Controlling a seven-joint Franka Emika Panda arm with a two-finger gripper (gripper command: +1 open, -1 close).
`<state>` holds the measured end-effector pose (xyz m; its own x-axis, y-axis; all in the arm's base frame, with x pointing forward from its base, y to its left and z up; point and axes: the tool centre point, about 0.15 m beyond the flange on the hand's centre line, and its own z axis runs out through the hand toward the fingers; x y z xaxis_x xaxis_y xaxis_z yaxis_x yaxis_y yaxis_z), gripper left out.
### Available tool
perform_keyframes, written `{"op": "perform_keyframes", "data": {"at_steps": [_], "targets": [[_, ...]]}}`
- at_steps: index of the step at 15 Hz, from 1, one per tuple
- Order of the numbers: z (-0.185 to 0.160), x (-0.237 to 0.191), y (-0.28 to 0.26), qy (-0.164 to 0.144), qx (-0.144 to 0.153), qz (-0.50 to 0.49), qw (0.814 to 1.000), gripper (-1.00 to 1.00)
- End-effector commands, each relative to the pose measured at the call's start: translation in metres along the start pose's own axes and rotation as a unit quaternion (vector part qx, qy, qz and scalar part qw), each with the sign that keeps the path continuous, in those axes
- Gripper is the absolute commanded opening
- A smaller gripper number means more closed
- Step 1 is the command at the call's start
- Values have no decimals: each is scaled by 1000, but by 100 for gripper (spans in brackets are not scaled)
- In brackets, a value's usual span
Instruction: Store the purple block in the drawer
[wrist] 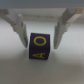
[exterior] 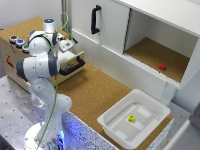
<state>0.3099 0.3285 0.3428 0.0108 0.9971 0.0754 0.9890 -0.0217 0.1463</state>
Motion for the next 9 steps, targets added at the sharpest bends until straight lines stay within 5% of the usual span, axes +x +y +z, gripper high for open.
{"op": "perform_keyframes", "data": {"at_steps": [1, 5, 9], "targets": [[-74, -1, -3, 48, -15, -1, 999, 100], [-113, -18, -5, 46, -59, 42, 996, 100], [-133, -44, -10, 41, -69, 99, 992, 100]]}}
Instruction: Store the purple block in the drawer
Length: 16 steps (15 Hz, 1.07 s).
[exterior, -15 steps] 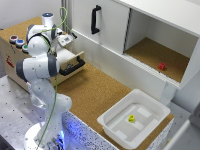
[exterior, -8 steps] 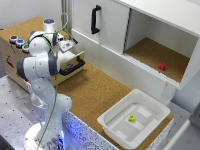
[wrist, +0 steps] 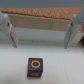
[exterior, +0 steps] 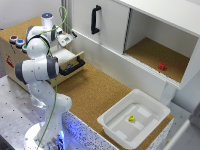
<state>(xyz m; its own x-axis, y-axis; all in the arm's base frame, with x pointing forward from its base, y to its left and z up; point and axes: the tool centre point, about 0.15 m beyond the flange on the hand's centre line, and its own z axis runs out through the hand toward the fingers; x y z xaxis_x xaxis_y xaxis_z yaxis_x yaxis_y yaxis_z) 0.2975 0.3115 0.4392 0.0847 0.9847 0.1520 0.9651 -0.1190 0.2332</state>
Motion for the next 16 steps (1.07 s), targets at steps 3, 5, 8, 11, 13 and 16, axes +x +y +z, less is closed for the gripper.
{"op": "perform_keyframes", "data": {"at_steps": [3, 5, 8, 11, 13, 16], "targets": [[-42, -66, 3, -7, -26, 151, 988, 100], [-41, -87, 6, -30, -48, 210, 976, 100], [-34, -125, 8, -59, -65, 314, 945, 100], [-24, -162, 9, -90, -74, 409, 905, 100], [-13, -185, 8, -106, -67, 465, 877, 100], [6, -224, 3, -129, -45, 539, 831, 100]]}}
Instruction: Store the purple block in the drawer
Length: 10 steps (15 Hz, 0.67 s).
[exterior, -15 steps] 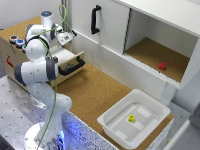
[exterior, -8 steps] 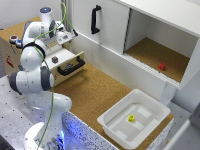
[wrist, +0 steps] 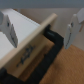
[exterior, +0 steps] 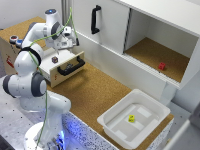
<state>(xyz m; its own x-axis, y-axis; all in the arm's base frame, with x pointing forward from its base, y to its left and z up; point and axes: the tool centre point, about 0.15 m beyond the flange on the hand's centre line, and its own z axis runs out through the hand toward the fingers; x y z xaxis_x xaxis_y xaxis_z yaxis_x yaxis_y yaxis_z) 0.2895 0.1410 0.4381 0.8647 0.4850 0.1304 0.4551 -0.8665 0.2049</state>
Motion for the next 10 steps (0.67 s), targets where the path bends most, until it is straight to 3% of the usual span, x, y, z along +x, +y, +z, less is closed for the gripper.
{"op": "perform_keyframes", "data": {"at_steps": [1, 5, 6, 10], "targets": [[48, -40, 38, -36, 11, 117, 992, 100], [74, -56, 68, -43, 43, 186, 981, 100], [79, -57, 73, -41, 48, 200, 978, -100], [96, -49, 84, -33, 60, 239, 969, -100]]}}
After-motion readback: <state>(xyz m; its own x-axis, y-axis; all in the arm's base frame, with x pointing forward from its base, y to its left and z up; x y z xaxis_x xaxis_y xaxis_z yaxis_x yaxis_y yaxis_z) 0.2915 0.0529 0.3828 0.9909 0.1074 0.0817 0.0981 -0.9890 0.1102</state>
